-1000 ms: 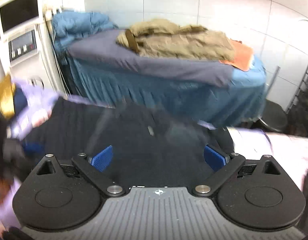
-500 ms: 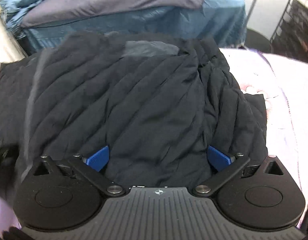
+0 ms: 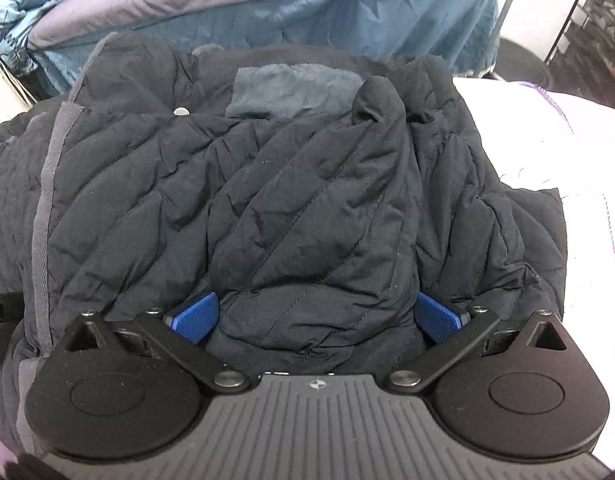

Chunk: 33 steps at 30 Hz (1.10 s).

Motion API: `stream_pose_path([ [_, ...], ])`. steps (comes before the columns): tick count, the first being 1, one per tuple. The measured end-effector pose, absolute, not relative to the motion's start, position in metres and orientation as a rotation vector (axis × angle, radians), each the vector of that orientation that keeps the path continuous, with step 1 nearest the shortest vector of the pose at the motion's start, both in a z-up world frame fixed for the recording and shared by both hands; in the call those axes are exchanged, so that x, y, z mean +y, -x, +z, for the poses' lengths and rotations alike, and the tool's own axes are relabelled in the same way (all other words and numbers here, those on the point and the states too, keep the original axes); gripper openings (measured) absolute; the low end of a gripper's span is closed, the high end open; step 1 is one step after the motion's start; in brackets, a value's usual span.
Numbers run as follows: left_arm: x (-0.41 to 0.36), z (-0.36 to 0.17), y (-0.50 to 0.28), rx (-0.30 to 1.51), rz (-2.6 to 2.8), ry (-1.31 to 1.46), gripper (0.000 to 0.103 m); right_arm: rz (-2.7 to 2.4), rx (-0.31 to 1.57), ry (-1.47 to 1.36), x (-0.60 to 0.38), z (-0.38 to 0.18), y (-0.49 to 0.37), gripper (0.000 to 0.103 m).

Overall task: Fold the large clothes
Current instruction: 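Open both grippers and press the folded jacket flat, then grasp the folded jacket bundle with the left gripper while the right gripper grasps it too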

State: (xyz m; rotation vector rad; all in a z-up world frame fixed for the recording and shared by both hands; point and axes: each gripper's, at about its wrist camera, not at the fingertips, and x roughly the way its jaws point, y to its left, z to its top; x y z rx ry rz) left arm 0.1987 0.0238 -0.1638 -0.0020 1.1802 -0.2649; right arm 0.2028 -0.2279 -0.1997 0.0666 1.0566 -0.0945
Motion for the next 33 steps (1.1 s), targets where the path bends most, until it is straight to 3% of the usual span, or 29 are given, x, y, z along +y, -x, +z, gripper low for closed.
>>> stream_pose_path([
  [9, 0.076, -0.11, -0.126, 1.044, -0.26, 0.191, 0.103, -0.091, 0.878, -0.149, -0.238, -0.151, -0.136, 0.1],
  [16, 0.114, -0.114, -0.062, 1.046, -0.152, 0.33, 0.103, -0.126, 0.835, -0.338, -0.275, -0.133, -0.055, 0.1],
  [24, 0.156, -0.141, -0.052, 1.011, -0.045, 0.608, 0.103, -0.099, 0.883, -0.8, -0.328, -0.172, -0.01, 0.095],
  [33, 0.154, -0.18, -0.105, 1.01, 0.054, 0.842, 0.103, -0.11, 0.823, -1.133, -0.338, -0.216, -0.031, 0.091],
])
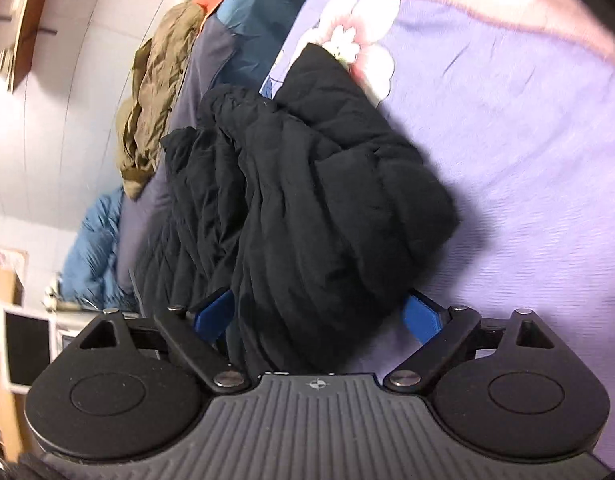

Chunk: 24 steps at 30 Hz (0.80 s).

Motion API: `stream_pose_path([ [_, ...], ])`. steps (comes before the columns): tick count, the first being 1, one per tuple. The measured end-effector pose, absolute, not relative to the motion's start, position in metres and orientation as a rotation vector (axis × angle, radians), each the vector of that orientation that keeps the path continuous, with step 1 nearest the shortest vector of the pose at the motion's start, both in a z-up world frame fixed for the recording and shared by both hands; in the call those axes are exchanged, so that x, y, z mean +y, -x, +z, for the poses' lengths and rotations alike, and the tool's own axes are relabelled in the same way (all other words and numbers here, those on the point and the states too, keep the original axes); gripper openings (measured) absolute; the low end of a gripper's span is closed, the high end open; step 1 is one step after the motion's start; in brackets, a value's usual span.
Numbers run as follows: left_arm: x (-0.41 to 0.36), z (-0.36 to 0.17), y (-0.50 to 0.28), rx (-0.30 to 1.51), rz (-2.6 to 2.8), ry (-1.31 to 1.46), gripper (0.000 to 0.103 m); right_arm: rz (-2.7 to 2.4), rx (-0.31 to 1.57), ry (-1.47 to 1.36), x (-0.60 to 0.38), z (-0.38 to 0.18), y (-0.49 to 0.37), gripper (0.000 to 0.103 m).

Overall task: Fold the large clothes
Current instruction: 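Grasp the folded jacket bundle with the left gripper while the right gripper grasps it too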

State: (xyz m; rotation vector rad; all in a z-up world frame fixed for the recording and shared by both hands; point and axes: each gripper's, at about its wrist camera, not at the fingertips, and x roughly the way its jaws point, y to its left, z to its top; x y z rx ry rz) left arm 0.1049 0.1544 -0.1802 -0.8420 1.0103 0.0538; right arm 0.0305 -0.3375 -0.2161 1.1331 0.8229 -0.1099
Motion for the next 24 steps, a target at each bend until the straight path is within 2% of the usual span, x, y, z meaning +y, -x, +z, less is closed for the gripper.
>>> stream_pose_path([
  [9, 0.154, -0.187, -0.119, 0.989, 0.116, 0.916, 0.103, -0.155, 0.75, -1.211, -0.336, -0.24, -0.065, 0.086],
  [16, 0.154, -0.175, -0.108, 0.975, 0.127, 0.886, 0.103, -0.228, 0.801, -1.123, -0.331, -0.224, -0.073, 0.05],
  [20, 0.147, -0.154, -0.104, 0.934, 0.095, 0.875, 0.101, -0.192, 0.821, -0.932, -0.319, -0.186, -0.085, 0.028],
  [22, 0.138, -0.14, -0.104, 0.911, 0.041, 0.874, 0.096, -0.149, 0.779, -0.845, -0.314, -0.159, -0.089, 0.024],
  [24, 0.125, -0.125, -0.106, 0.895, -0.02, 0.869, 0.095, -0.11, 0.707, -0.794, -0.314, -0.128, -0.09, 0.021],
])
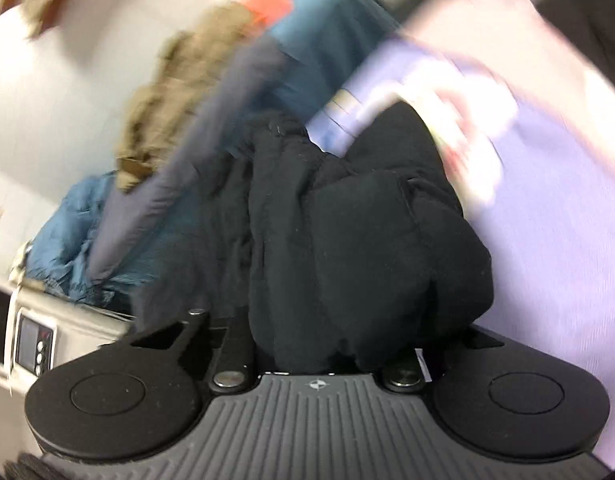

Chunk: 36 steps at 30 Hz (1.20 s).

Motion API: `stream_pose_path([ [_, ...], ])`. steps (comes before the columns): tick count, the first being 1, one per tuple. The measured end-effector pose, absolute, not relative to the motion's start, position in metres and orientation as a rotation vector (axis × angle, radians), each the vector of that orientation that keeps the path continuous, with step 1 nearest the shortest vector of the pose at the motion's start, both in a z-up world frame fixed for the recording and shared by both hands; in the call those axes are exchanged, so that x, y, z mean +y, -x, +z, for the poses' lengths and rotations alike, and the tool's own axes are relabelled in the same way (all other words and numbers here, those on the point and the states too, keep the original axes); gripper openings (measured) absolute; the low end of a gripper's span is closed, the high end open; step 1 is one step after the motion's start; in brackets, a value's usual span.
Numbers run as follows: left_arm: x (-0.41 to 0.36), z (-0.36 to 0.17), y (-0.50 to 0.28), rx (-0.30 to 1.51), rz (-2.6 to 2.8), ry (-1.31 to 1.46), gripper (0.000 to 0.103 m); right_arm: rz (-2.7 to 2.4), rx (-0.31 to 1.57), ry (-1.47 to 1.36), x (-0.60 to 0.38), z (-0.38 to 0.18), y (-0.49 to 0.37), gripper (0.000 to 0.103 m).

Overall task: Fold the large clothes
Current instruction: 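Grasp the folded jacket bundle with the left gripper while the right gripper grasps it too, then lift and carry the folded jacket with both grippers toward the pink sheet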

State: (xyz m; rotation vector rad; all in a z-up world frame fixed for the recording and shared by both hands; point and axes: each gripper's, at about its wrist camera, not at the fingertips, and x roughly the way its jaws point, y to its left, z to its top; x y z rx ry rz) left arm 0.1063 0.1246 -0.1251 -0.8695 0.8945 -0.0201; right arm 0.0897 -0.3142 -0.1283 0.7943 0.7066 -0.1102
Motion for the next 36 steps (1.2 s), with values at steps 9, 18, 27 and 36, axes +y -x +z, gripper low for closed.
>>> stream_pose_path([
  [9, -0.033, -0.068, -0.133, 0.892, -0.438, 0.799, 0.091, -0.109, 0.426, -0.58, -0.387, 0.015, -0.057, 0.018],
  [18, -0.264, -0.087, -0.094, 1.095, -0.843, 0.576, 0.095, -0.465, 0.258, -0.493, -0.543, 0.073, 0.096, 0.019],
  [27, -0.303, -0.172, -0.059, 1.331, -0.75, 0.432, 0.103, -0.778, 0.311, -1.005, -0.653, -0.089, 0.233, 0.027],
  [36, -0.289, -0.174, -0.066, 1.364, -0.761, 0.444, 0.103, -0.79, 0.263, -1.07, -0.653, -0.119, 0.23, 0.049],
])
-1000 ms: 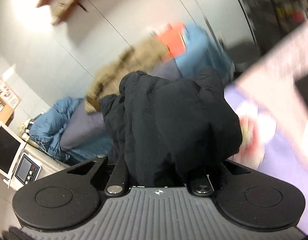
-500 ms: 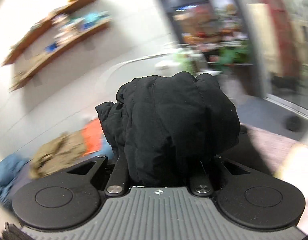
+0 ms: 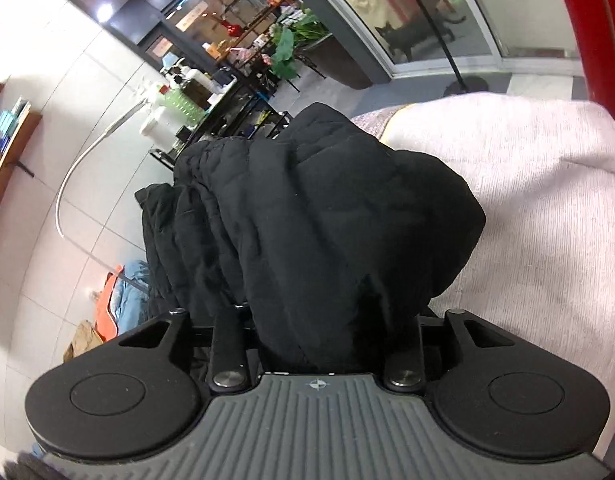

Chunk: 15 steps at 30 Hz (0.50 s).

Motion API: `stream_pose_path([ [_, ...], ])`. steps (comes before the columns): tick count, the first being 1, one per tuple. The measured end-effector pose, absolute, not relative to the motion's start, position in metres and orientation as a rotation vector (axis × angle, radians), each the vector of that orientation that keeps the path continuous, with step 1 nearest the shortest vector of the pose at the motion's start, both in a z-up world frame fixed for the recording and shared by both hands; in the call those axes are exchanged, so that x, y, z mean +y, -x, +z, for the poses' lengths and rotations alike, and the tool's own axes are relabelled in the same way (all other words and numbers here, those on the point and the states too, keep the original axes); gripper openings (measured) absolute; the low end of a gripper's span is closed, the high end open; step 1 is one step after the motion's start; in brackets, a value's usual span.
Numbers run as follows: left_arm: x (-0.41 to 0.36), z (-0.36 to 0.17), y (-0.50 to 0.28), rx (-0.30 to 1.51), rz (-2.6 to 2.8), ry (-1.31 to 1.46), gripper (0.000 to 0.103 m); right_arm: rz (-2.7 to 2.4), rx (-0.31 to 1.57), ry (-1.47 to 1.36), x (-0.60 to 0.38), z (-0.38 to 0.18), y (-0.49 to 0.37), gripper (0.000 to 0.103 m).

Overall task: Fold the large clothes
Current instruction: 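Lift and carry the folded jacket with both grippers toward the pink sheet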

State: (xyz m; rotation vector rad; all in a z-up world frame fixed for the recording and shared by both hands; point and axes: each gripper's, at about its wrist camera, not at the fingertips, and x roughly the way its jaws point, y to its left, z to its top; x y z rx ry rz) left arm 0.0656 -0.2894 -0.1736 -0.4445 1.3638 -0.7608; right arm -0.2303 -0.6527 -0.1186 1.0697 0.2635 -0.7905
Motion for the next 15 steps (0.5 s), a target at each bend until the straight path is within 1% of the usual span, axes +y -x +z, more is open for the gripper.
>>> stream_pose_path([
  [2, -0.287, -0.173, -0.065, 1.367, -0.779, 0.448, 0.103, -0.807, 0.269, -1.087, -0.651, -0.116, 0.231, 0.063],
  [4, -0.29, -0.174, -0.068, 1.377, -0.789, 0.457, 0.103, -0.815, 0.257, -1.138, -0.654, -0.118, 0.236, 0.073],
  [5, -0.289, -0.175, -0.069, 1.386, -0.79, 0.465, 0.103, -0.811, 0.249, -1.171, -0.654, -0.12, 0.241, 0.076],
  [7, -0.288, -0.177, -0.069, 1.398, -0.79, 0.466, 0.103, -0.802, 0.229, -1.234, -0.654, -0.123, 0.249, 0.082],
  [9, -0.294, -0.177, -0.071, 1.405, -0.79, 0.452, 0.103, -0.788, 0.227, -1.251, -0.652, -0.125, 0.255, 0.082],
  [11, -0.292, -0.178, -0.072, 1.417, -0.788, 0.459, 0.103, -0.8, 0.249, -1.247, -0.652, -0.123, 0.259, 0.09],
  [15, -0.292, -0.162, -0.071, 1.403, -0.775, 0.432, 0.103, -0.828, 0.284, -1.246, -0.649, -0.112, 0.259, 0.091],
])
